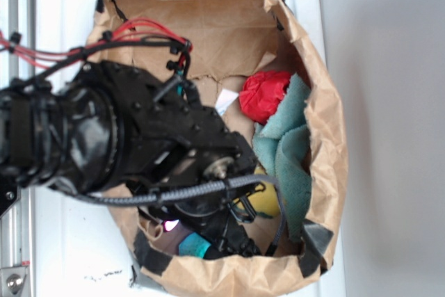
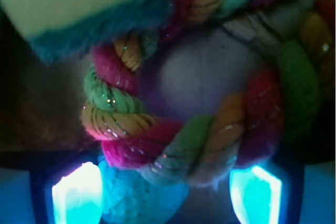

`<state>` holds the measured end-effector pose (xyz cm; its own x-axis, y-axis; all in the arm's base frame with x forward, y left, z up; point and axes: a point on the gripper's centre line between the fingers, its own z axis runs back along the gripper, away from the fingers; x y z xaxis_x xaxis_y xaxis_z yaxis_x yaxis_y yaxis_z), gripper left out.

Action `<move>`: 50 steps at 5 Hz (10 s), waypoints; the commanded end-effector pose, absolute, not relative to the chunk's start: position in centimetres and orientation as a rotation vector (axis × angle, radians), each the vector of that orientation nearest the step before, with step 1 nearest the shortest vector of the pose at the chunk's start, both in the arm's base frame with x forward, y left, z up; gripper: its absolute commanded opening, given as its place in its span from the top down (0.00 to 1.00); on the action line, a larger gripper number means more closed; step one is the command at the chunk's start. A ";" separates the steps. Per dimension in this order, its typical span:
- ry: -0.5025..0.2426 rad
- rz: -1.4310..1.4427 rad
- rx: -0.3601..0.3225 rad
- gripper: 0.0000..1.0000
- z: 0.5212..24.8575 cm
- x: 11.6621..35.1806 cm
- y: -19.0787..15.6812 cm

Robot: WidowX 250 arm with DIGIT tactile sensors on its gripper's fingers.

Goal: Grab the green ball.

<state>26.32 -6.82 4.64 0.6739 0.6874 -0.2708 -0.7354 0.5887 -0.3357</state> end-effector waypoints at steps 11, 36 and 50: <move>0.183 1.009 -0.566 0.00 8.6 29.7 -7.6; 0.276 0.815 -0.491 0.00 5.6 24.0 -10.4; -0.071 0.249 -0.114 1.00 18.0 29.0 -1.0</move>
<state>28.55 -0.49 16.16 0.9724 0.2328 0.0156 -0.2303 0.9683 -0.0964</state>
